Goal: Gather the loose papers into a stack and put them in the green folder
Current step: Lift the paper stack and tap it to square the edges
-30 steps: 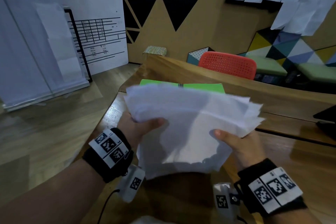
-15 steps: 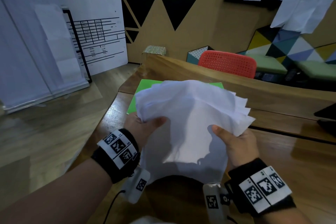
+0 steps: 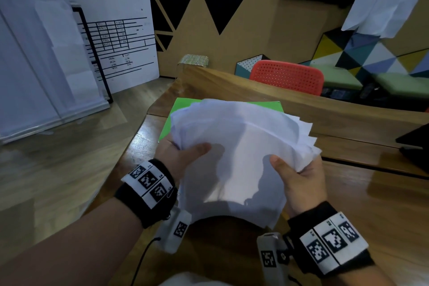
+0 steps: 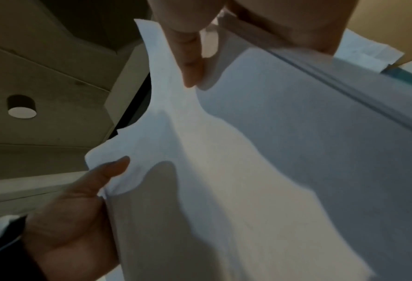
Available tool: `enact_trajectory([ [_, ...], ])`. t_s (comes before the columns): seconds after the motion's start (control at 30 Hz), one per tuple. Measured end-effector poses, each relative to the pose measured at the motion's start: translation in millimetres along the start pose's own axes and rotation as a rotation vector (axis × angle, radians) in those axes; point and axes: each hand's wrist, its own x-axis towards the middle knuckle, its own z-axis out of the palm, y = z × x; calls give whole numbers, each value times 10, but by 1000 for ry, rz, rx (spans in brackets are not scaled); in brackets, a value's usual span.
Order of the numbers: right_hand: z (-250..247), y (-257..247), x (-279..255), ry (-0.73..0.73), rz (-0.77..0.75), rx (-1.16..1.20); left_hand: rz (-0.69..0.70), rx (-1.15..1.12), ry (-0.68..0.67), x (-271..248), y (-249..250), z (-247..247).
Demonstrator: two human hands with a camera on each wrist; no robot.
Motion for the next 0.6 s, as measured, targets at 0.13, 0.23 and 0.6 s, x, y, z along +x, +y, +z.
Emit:
enact_trajectory([
  [0.13, 3, -50, 43, 36, -23, -63, -80, 25, 34, 36, 26, 57],
  [0.23, 3, -142, 85, 77, -99, -28, 13, -204, -58, 62, 107, 49],
  [0.6, 62, -97, 227, 112, -29, -117, -124, -3, -40, 257, 82, 160],
])
